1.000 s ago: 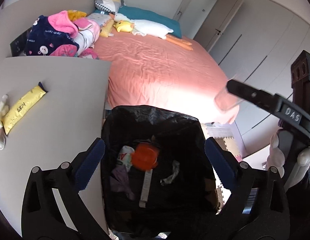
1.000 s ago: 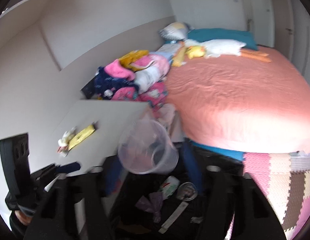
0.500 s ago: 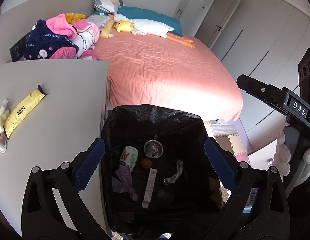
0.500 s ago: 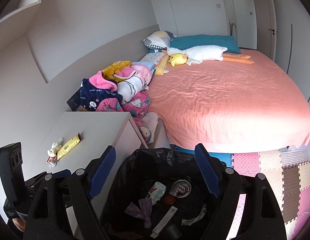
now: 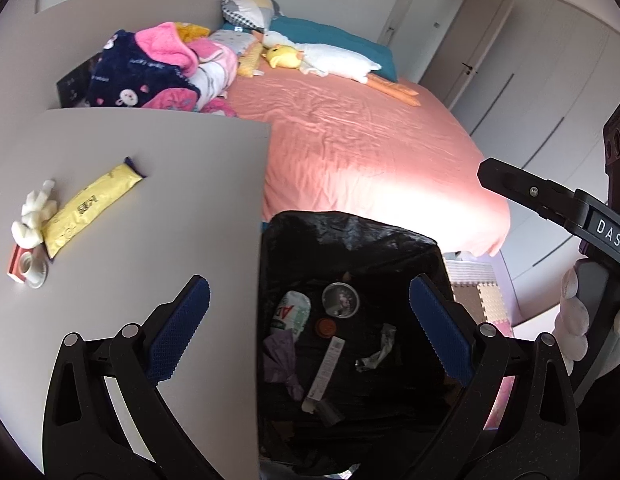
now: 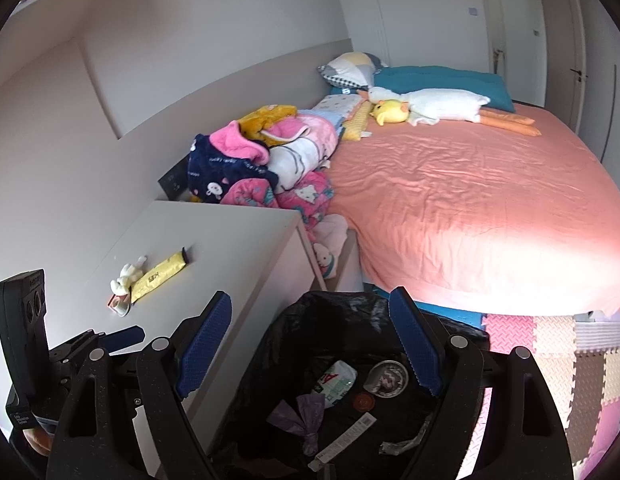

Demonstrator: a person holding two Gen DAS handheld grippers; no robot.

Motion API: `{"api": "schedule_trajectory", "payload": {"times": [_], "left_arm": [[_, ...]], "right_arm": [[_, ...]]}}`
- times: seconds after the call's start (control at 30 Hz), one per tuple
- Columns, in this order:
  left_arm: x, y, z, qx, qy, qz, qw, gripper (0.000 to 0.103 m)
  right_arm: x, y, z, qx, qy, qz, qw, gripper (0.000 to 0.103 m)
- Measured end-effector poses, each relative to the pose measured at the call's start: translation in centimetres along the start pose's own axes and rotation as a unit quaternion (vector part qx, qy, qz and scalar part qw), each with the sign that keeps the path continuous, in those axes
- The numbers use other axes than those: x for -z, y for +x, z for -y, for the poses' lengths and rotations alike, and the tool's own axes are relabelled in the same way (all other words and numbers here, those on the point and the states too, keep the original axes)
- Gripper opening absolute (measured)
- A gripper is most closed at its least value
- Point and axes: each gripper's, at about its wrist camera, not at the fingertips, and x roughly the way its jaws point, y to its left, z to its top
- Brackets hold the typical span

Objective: Collect trash
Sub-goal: 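Move both tools back over the table toward the foam and yellow wrapper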

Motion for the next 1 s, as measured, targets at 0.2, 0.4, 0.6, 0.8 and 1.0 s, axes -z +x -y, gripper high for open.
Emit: {"api": "schedule_trajectory", "payload": {"times": [0.2, 0.4, 0.6, 0.8, 1.0], "left_arm": [[0.5, -0.9, -2.5, -0.026, -0.026, 0.008, 0.9993, 0.096], [0.9, -1.9, -5.0, -0.051, -0.051, 0.018, 0.9972, 0.096], [1.4, -2.7, -7.2, -0.082, -0.069, 0.026, 0.9939, 0.096], [1.6, -3.5, -9.4, -0.110, -0.080, 0.032, 0.9902, 0.096], [1.7, -4.0, -11.8, -0.129, -0.096, 0.037, 0.9863, 0.096]], "right_arm": [[-0.1, 1.7, -2.4, -0.021, -0.020, -0.013, 1.000, 0.081], [-0.3, 3.3, -4.9, -0.039, -0.042, -0.021, 0.998, 0.081], [-0.3, 4.9, -7.2, -0.054, -0.060, -0.027, 0.996, 0.081], [-0.4, 6.7, -9.2, -0.068, -0.069, -0.038, 0.995, 0.081], [-0.7, 8.6, -11.3, -0.071, -0.076, -0.053, 0.993, 0.081]]}}
